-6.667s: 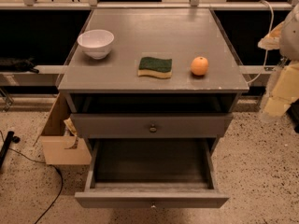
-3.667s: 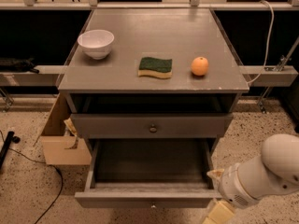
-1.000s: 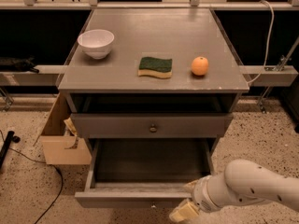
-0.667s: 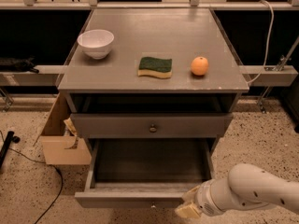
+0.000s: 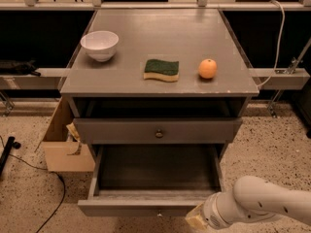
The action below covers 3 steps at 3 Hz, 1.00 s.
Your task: Close middle drawer
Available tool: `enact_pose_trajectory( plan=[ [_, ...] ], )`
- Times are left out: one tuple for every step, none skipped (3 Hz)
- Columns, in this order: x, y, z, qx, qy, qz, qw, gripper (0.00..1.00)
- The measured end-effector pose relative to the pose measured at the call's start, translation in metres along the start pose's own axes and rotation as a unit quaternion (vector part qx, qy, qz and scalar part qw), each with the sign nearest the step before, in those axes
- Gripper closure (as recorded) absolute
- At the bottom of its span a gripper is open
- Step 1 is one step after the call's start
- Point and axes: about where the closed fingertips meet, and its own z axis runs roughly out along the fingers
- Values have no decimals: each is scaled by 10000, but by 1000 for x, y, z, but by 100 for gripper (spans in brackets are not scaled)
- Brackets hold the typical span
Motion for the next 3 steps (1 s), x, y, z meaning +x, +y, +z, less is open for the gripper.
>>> enact_pose_trajectory(
  plan=[
    [1,-1,2,-8,15,18,10000,100],
    [-14,3,7,-4,-8,-58,10000,100],
    [-28,2,19,51,87,-153,9998,100]
  ],
)
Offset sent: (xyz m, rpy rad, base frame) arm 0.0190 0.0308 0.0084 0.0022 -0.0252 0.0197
